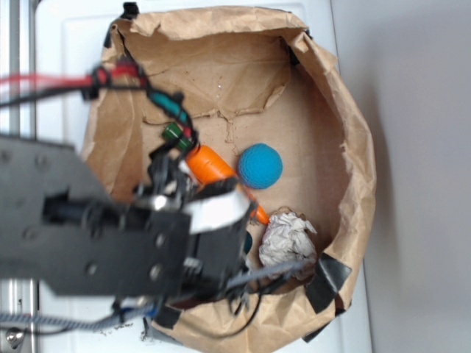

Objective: Grab the plastic pickle.

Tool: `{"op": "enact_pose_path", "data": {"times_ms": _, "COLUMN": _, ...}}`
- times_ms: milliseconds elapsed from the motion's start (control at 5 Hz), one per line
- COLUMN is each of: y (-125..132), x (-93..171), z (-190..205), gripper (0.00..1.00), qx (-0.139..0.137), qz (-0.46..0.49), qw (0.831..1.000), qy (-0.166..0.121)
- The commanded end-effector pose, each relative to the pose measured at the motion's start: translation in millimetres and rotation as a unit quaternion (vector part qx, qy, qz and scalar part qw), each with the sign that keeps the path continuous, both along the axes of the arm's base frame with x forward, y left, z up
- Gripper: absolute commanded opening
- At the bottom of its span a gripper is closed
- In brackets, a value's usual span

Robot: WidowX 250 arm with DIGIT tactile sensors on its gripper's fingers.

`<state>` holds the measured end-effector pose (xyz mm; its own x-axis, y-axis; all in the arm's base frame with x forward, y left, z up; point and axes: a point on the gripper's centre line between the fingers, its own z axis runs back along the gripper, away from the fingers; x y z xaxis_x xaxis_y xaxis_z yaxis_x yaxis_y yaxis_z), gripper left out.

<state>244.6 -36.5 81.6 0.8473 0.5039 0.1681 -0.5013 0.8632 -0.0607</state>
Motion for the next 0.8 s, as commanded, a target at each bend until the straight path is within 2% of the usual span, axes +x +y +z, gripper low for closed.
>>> {"op": "enact_pose_path", "data": {"times_ms": 0, "y": -19.8, "x": 13.6, "z": -1.3, "gripper": 1.0, "qx": -0.058, "qz": 0.054, "qw": 0.996, "qy": -0.049}}
{"op": "enact_pose_path", "data": {"times_ms": 200, "y": -17.3, "x": 23.0, "z": -14.9, "gripper": 1.0, "qx": -0.056, "qz": 0.063, "qw": 0.996, "qy": -0.034}}
{"op": "enact_pose_path", "data": {"times_ms": 600, "y": -8.8, "x": 28.5, "z": -41.1, "gripper": 1.0, "qx": -0.024, "qz": 0.072, "qw": 0.997, "qy": -0.011}}
